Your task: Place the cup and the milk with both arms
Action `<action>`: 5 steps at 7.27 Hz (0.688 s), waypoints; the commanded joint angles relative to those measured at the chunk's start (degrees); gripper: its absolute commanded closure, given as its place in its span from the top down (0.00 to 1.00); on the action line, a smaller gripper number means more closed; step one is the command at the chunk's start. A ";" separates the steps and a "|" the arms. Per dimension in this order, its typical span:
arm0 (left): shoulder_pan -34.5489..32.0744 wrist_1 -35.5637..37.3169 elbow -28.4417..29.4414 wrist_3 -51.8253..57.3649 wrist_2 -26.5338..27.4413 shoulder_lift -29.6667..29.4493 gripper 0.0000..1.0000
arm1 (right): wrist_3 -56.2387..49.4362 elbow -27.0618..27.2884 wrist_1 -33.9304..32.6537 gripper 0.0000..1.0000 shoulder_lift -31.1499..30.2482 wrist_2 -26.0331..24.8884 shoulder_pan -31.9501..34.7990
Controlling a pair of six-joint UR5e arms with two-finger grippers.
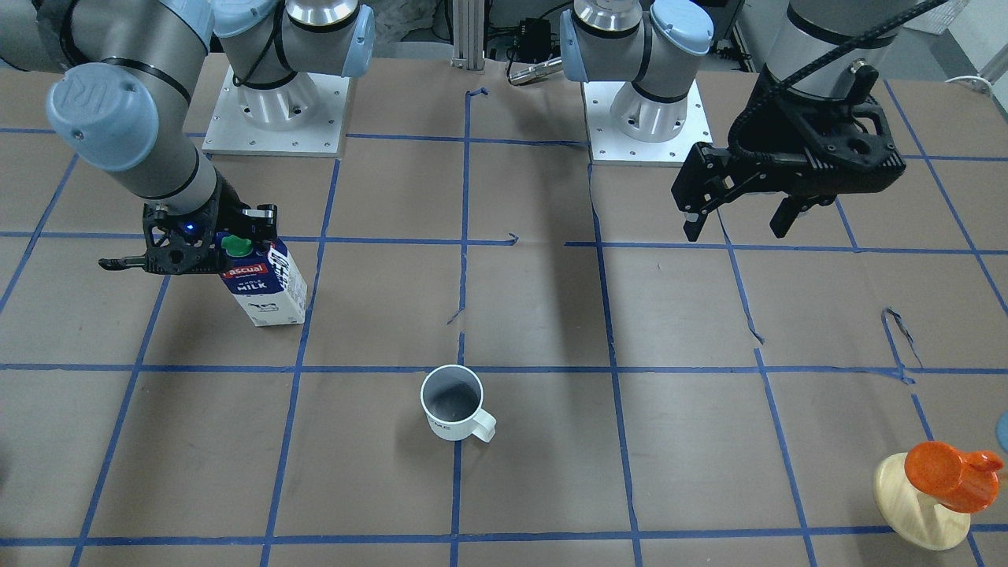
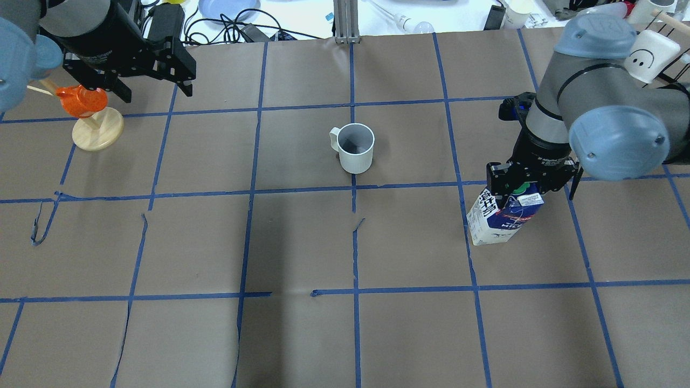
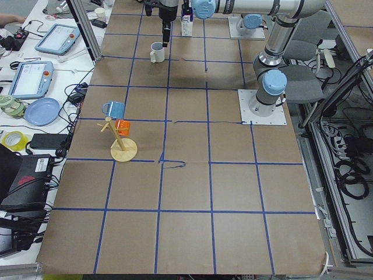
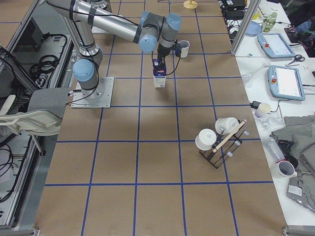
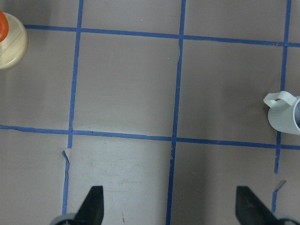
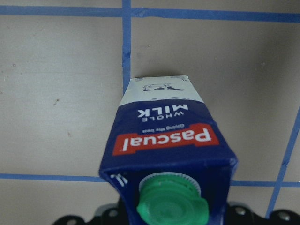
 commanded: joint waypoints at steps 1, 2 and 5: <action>-0.01 -0.22 0.02 0.09 -0.14 -0.02 1.00 | 0.10 -0.32 -0.15 0.44 -0.04 0.00 0.00; 0.08 -0.22 0.20 0.09 -0.14 -0.02 1.00 | 0.27 -0.93 -0.15 0.45 -0.12 -0.08 0.00; -0.01 -1.45 0.46 0.09 -0.14 0.16 1.00 | 0.97 -10.48 0.20 0.46 3.72 0.61 0.35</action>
